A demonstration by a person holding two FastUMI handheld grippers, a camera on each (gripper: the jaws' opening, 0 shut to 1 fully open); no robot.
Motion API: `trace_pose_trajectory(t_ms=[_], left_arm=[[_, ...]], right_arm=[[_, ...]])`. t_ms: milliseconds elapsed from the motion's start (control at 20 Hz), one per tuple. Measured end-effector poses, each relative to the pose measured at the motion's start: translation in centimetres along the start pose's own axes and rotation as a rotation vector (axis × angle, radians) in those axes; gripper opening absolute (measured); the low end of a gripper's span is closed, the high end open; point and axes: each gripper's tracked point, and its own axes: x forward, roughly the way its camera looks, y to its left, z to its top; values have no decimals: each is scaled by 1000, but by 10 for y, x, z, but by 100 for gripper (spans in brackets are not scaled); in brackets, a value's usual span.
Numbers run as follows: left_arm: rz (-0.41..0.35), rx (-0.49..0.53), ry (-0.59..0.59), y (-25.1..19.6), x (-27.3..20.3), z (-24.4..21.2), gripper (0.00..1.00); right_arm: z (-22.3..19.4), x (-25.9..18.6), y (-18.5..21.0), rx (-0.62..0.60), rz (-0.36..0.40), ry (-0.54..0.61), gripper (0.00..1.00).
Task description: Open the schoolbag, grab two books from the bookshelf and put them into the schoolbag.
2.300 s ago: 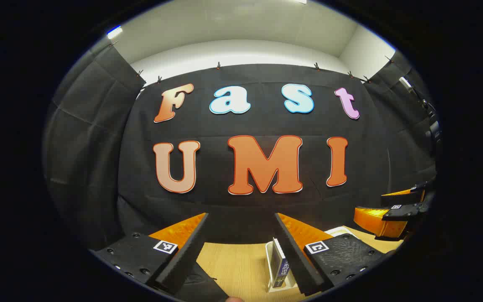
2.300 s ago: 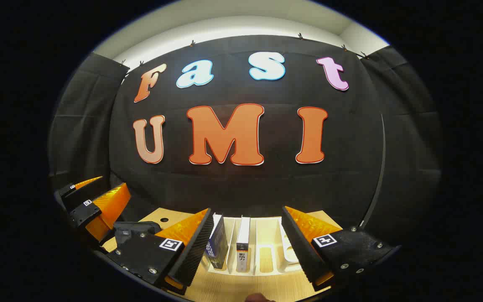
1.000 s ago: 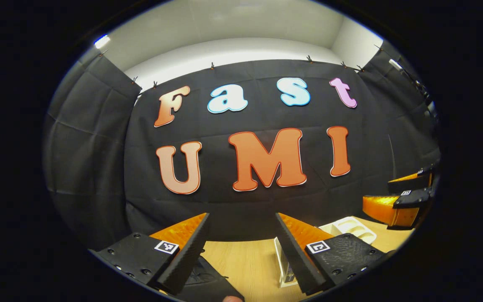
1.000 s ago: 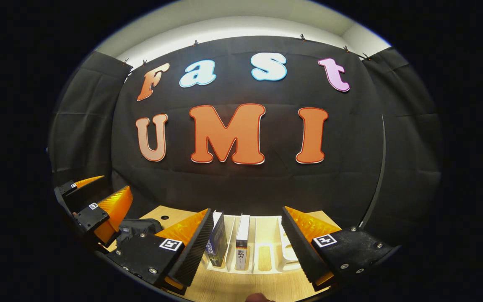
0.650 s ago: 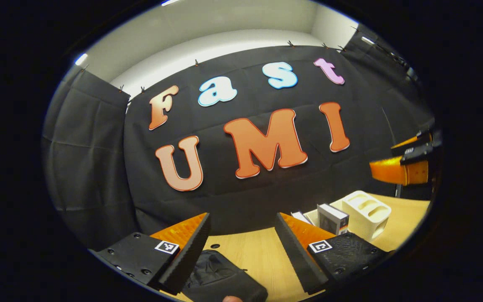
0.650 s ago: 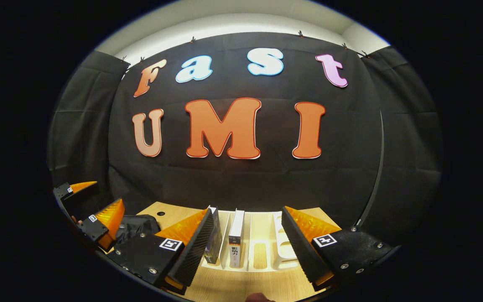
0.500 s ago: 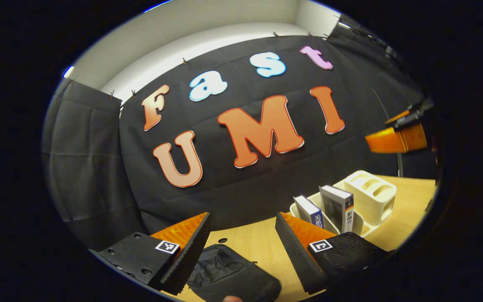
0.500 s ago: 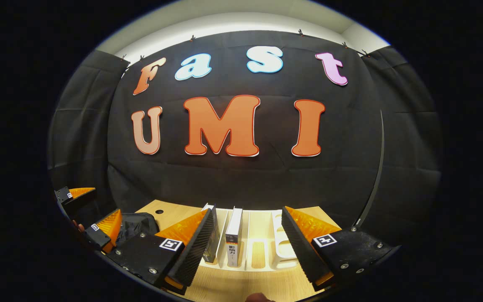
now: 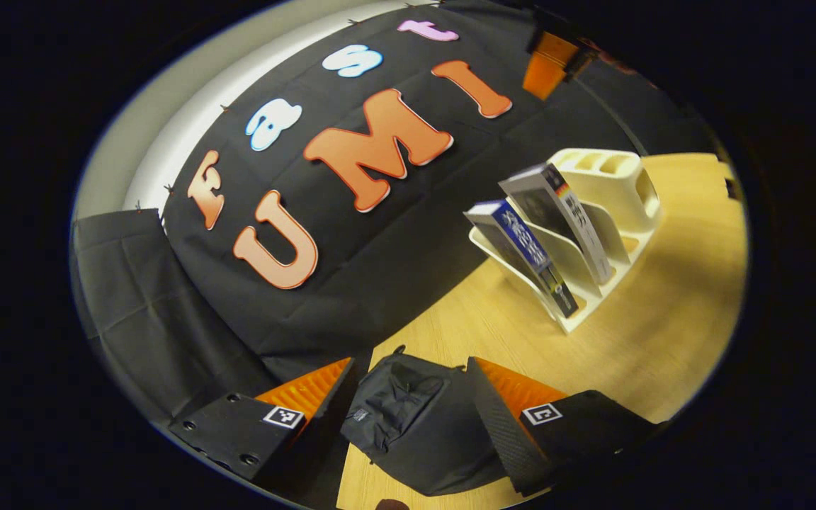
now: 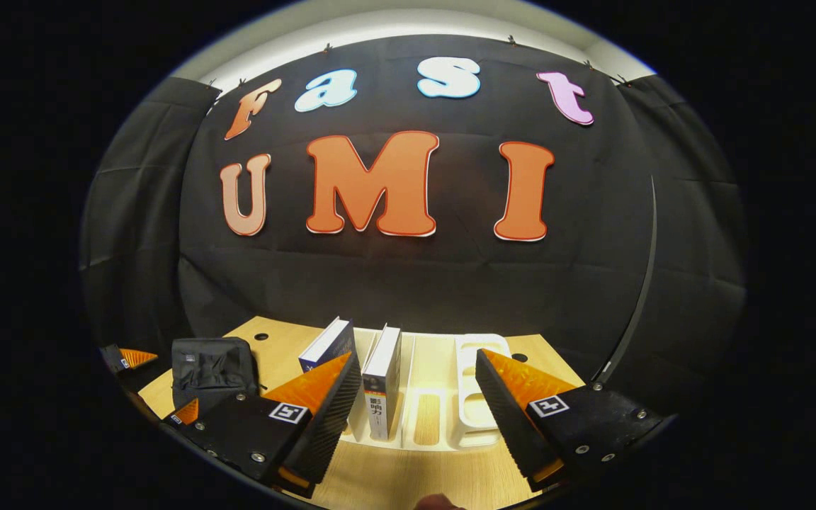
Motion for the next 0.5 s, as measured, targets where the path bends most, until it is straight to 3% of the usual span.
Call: trace_pose_trajectory(t_ms=[300,500], left_arm=[[-67,152,131,-51,5,-74,96],[-71,215,215,-66,-1,-111,95]], right_arm=[[-15,6,-3,-20,20,25,98],[-24,9,-5,-28,27,41,98]])
